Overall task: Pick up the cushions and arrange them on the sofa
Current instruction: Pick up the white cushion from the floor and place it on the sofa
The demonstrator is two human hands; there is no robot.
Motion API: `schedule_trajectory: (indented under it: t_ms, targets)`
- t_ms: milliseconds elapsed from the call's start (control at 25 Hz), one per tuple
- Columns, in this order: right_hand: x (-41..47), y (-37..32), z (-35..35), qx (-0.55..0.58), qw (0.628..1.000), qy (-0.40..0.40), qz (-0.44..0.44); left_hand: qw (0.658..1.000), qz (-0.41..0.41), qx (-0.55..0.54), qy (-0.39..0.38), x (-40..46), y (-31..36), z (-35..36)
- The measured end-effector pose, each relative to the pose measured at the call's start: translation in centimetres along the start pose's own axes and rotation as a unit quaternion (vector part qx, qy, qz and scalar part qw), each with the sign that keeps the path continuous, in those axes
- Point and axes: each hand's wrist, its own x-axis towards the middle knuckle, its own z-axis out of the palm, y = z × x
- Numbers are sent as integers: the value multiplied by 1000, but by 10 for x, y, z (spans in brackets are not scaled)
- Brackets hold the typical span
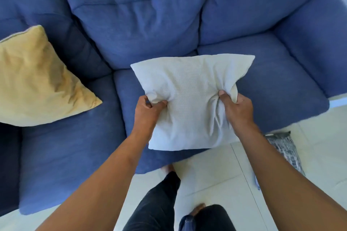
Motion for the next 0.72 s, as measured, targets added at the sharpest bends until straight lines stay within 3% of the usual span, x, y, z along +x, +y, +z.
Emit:
schedule_trajectory:
  t_ms: [400,720]
  targets:
    - [111,-61,120,-28,993,-115,27,998,-32,-25,49,115,30,-58]
    - [205,-58,194,10,994,-104,24,991,14,-19,130,210,36,-54]
